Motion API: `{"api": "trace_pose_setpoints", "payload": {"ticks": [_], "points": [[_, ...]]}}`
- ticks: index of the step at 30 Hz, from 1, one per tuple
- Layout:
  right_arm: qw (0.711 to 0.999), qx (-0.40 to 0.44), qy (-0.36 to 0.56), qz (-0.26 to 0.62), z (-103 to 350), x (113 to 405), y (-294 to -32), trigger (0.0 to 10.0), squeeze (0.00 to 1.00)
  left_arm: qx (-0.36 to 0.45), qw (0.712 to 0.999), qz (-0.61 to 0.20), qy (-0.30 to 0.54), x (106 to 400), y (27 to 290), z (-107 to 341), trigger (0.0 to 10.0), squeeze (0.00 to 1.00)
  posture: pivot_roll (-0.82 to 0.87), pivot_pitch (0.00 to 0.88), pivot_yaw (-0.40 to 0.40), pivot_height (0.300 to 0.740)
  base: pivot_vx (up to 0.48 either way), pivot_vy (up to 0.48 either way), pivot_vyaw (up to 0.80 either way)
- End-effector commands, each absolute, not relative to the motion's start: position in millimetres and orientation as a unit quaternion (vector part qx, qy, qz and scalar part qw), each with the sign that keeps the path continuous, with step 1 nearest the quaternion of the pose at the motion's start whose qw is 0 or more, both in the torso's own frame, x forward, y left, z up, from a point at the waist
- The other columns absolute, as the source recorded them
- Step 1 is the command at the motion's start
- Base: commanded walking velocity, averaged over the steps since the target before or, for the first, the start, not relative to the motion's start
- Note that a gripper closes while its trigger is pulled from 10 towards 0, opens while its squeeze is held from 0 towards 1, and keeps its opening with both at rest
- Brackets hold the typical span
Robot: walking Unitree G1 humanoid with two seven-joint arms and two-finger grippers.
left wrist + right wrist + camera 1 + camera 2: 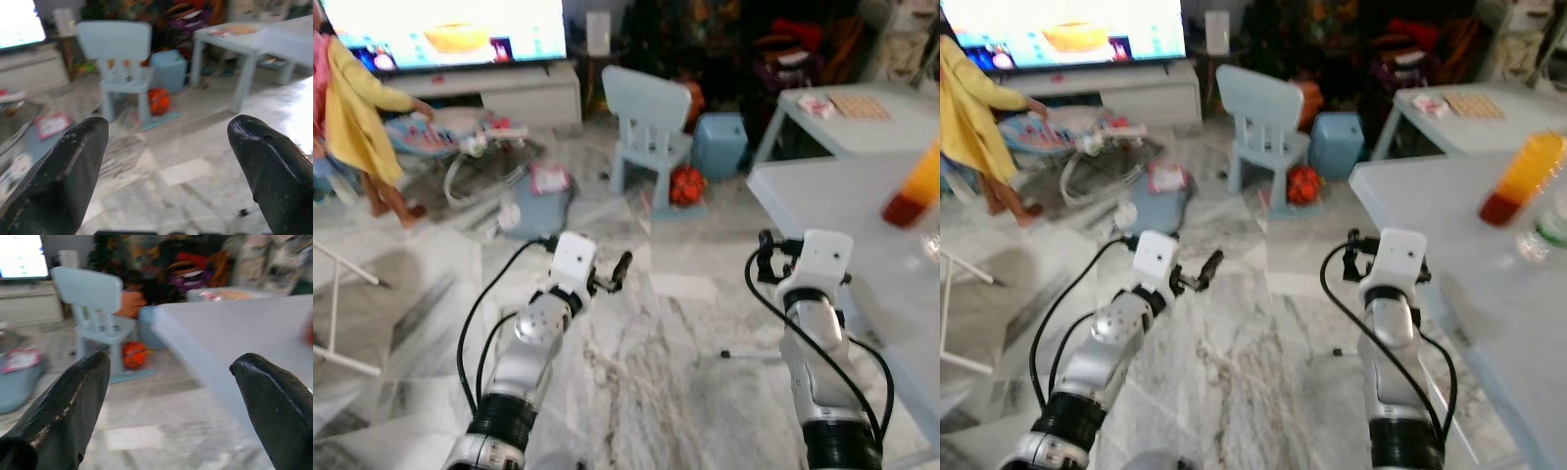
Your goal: Restocking fridge
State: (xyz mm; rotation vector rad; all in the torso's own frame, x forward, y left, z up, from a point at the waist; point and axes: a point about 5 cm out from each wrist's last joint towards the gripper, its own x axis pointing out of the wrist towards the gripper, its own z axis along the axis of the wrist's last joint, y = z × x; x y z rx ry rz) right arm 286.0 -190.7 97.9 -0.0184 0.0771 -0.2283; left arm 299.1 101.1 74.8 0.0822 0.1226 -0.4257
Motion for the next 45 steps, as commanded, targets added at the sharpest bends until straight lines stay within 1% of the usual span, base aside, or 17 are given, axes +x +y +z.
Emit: {"api": "trace_pose_setpoints", "payload": {"ticks": [1, 5, 14, 16, 18, 30, 33, 35, 37, 38, 41, 42, 45], "points": [[0.993, -0.015, 0.034, -0.109, 101, 286, -191, 10.0, 0.0, 0.033, 0.974, -0.215, 0.058, 299, 100, 76, 10.0, 0.0, 0.01, 0.022, -0.029, 0.74, 0.345, 0.334, 0.0], [0.993, -0.019, 0.036, -0.11, 100, 285, -191, 10.0, 0.0, 0.037, 0.973, -0.221, 0.055, 298, 99, 76, 10.0, 0.0, 0.0, 0.027, -0.028, 0.74, 0.34, 0.338, -0.15], [0.993, -0.018, 0.039, -0.108, 99, 283, -189, 10.0, 0.0, 0.03, 0.976, -0.214, 0.036, 298, 99, 80, 10.0, 0.0, 0.0, 0.024, -0.03, 0.74, 0.0, 0.0, -0.8], [0.993, -0.02, 0.039, -0.106, 99, 283, -188, 10.0, 0.0, 0.016, 0.976, -0.215, 0.025, 298, 99, 83, 10.0, 0.0, 0.0, 0.022, -0.03, 0.74, 0.0, 0.0, -0.8], [0.994, -0.019, 0.038, -0.105, 99, 283, -187, 10.0, 0.0, 0.013, 0.979, -0.201, 0.023, 300, 100, 85, 10.0, 0.0, 0.0, 0.022, -0.03, 0.74, 0.0, 0.0, -0.8], [0.994, -0.019, 0.033, -0.105, 99, 281, -186, 10.0, 0.0, 0.019, 0.979, -0.203, 0.026, 300, 103, 85, 10.0, 0.0, 0.01, 0.023, -0.027, 0.74, 0.0, 0.0, -0.8], [0.994, -0.02, 0.032, -0.105, 99, 280, -188, 10.0, 0.0, 0.029, 0.983, -0.18, 0.015, 300, 109, 86, 10.0, 0.0, 0.0, 0.021, -0.025, 0.74, 0.0, 0.0, -0.8], [0.995, -0.031, 0.015, -0.093, 104, 278, -188, 10.0, 0.0, 0.048, 0.992, -0.12, -0.008, 298, 130, 89, 10.0, 0.0, 0.0, 0.019, -0.021, 0.74, 0.0, 0.0, -0.8], [0.995, -0.033, 0.008, -0.089, 106, 276, -188, 10.0, 0.0, 0.054, 0.993, -0.102, -0.011, 296, 138, 90, 10.0, 0.0, 0.0, 0.018, -0.019, 0.74, 0.0, 0.0, -0.8], [0.996, -0.042, 0.001, -0.08, 108, 273, -189, 10.0, 0.0, 0.054, 0.996, -0.077, -0.011, 291, 152, 90, 10.0, 0.0, 0.0, 0.02, -0.019, 0.74, 0.0, 0.0, -0.63], [0.996, -0.065, -0.005, -0.062, 108, 264, -190, 10.0, 0.0, 0.071, 0.996, -0.058, -0.012, 280, 170, 90, 10.0, 0.0, 0.01, 0.02, -0.02, 0.74, 0.0, 0.0, -0.14], [0.996, -0.065, -0.005, -0.062, 108, 264, -190, 10.0, 0.0, 0.071, 0.996, -0.058, -0.012, 280, 170, 90, 10.0, 0.0, 0.01, 0.02, -0.02, 0.74, 0.0, 0.0, 0.0], [0.996, -0.066, 0.003, -0.052, 105, 255, -192, 10.0, 0.0, 0.085, 0.996, -0.038, -0.005, 267, 187, 88, 10.0, 0.0, 0.01, 0.021, -0.02, 0.74, 0.0, 0.0, 0.0]]}}
